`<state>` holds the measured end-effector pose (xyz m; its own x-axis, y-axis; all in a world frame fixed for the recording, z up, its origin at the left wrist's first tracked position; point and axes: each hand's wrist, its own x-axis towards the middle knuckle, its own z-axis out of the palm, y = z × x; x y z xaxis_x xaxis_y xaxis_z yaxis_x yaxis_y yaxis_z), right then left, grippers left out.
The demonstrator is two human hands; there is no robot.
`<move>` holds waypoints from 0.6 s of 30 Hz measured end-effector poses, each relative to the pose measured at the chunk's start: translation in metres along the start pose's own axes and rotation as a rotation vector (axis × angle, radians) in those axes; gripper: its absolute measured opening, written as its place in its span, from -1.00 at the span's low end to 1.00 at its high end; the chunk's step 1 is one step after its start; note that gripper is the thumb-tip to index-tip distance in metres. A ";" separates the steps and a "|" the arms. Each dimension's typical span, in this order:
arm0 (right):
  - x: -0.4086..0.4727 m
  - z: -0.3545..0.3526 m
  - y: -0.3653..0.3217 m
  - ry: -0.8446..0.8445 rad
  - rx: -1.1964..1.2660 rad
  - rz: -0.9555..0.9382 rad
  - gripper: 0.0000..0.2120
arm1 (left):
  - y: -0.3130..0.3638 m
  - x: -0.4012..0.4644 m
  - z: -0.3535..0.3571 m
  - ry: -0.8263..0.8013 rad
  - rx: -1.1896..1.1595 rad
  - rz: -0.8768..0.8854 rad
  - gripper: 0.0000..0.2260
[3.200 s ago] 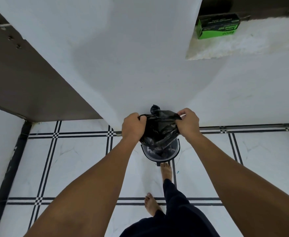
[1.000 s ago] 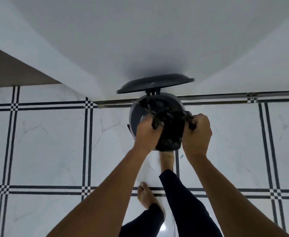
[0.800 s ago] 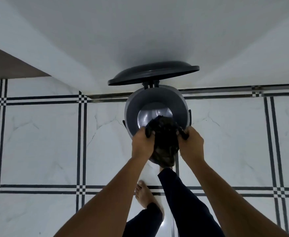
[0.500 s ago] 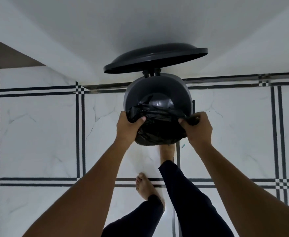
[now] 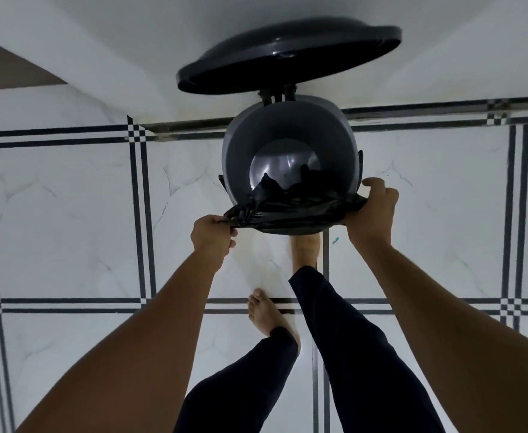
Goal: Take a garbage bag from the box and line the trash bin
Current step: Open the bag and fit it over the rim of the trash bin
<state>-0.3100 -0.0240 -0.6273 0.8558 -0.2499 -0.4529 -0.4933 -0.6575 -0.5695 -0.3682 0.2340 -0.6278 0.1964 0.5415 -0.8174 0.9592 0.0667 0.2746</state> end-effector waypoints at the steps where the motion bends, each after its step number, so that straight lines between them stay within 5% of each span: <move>1: -0.001 0.002 0.001 0.019 0.022 0.063 -0.52 | 0.002 -0.002 0.001 -0.048 -0.138 -0.129 -0.84; 4: 0.003 0.004 -0.004 0.077 0.045 0.184 -0.59 | 0.013 -0.002 0.003 -0.147 -0.536 -0.332 -0.82; 8: 0.010 0.006 -0.002 0.114 -0.058 0.272 -0.74 | 0.016 0.000 0.003 -0.211 -0.693 -0.342 -0.82; 13: 0.021 -0.004 0.000 0.039 -0.037 0.447 -0.78 | 0.020 0.007 0.001 -0.173 -0.707 -0.340 -0.84; 18: 0.023 -0.001 -0.011 0.036 0.408 0.707 -0.80 | 0.012 0.023 -0.005 -0.104 -0.593 -0.405 -0.87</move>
<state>-0.2842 -0.0235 -0.6306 0.3217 -0.5359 -0.7806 -0.9306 -0.0269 -0.3650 -0.3535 0.2515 -0.6406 -0.1043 0.2976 -0.9490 0.6953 0.7041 0.1444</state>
